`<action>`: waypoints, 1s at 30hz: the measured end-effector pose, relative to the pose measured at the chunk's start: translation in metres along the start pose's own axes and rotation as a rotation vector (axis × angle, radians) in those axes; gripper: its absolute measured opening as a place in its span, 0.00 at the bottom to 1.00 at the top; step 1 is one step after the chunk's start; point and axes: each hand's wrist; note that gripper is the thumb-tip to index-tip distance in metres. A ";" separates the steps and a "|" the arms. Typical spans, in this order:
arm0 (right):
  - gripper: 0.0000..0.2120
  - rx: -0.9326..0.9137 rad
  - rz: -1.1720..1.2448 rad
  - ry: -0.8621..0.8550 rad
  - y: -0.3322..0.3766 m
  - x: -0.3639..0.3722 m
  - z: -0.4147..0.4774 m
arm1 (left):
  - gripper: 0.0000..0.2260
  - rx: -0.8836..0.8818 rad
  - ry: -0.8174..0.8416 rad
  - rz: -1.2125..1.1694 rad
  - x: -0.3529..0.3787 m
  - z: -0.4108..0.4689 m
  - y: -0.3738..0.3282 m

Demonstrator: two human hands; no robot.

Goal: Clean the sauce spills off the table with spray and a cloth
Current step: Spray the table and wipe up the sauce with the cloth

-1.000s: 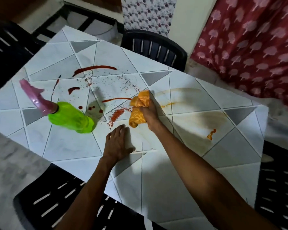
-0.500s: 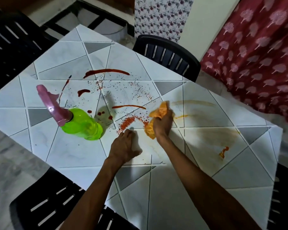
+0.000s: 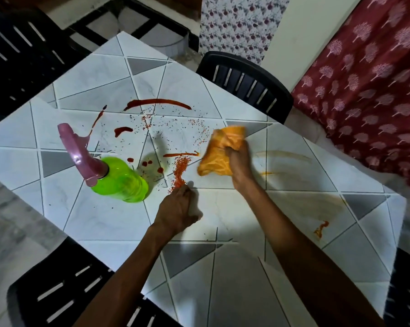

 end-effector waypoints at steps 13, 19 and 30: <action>0.17 0.037 -0.342 -0.244 -0.011 -0.088 0.062 | 0.31 0.033 -0.033 0.043 0.003 0.017 -0.003; 0.15 -0.046 -0.299 0.023 0.001 0.026 0.082 | 0.33 0.025 -0.051 0.076 0.008 0.011 -0.006; 0.19 -0.203 -0.442 0.322 0.013 0.050 0.011 | 0.33 -0.011 -0.083 0.062 0.013 0.013 -0.009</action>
Point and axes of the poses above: each hand's wrist, its own z-axis towards the middle knuckle, its own x-axis out of the palm, y = z × x
